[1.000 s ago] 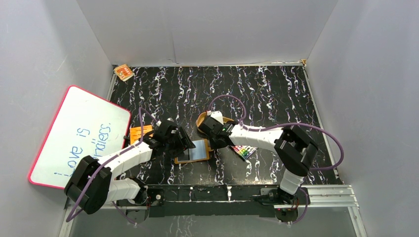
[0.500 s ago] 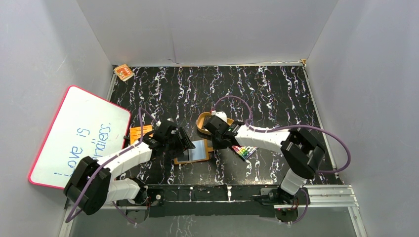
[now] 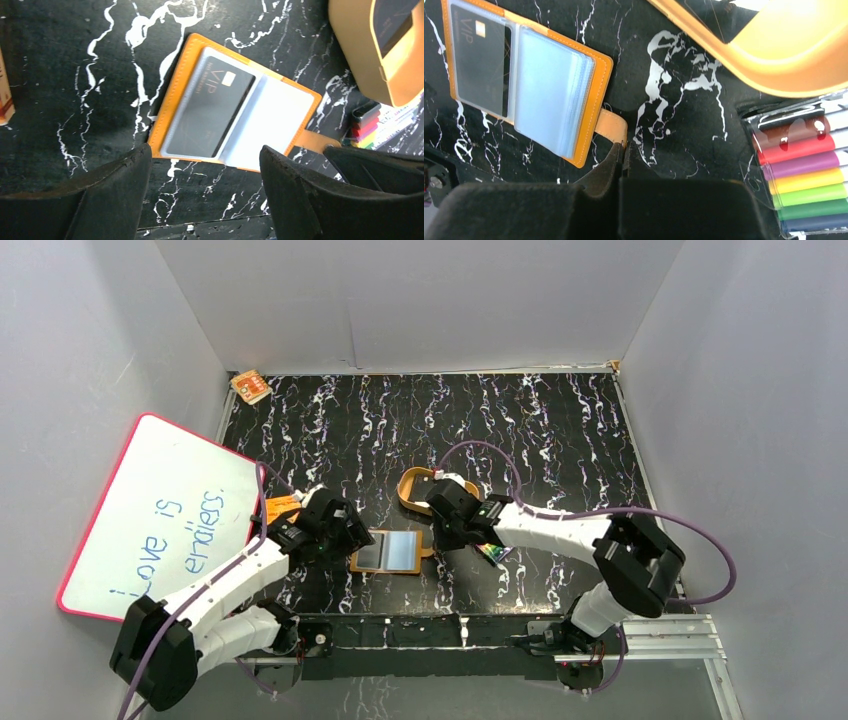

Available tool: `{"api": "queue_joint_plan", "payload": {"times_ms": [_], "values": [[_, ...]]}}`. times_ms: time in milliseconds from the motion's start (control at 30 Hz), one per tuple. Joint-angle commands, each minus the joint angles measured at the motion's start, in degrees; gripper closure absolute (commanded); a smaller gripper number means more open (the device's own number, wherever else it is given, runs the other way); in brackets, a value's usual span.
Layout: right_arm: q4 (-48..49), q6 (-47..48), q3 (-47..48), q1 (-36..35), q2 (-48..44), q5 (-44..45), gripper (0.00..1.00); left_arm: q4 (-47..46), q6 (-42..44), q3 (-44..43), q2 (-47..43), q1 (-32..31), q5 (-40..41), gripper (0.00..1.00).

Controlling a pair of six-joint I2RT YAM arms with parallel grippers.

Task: Put the credit cards into the card holder
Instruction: Close the card holder at the center of the board.

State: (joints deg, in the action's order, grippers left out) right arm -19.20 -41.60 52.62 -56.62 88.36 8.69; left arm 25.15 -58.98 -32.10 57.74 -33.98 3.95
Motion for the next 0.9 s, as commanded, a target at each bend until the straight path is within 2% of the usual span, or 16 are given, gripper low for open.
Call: {"api": "queue_joint_plan", "payload": {"times_ms": [0, 200, 500, 667, 867], "values": [[3.30, 0.31, -2.69, 0.23, -4.44, -1.99, 1.00, 3.99, -1.94, 1.12, -0.02, -0.04, 3.07, 0.26], [4.18, 0.45, -5.45, 0.33, -7.16, -2.63, 1.00, 3.17, -4.17, 3.18, -1.82, -0.04, 4.88, 0.28], [6.82, 0.07, -7.07, 1.04, -10.27, -5.81, 1.00, -6.00, -2.51, 6.09, 3.89, 0.05, -3.11, 0.30], [8.76, 0.40, -5.18, 1.11, -12.18, -9.25, 1.00, -11.04, -2.47, 8.53, 3.31, 0.05, -7.89, 0.36], [13.53, -0.62, -3.15, 1.11, -11.17, -14.97, 1.00, -12.15, -1.51, 8.77, 3.33, 0.05, -8.71, 0.49]]}}
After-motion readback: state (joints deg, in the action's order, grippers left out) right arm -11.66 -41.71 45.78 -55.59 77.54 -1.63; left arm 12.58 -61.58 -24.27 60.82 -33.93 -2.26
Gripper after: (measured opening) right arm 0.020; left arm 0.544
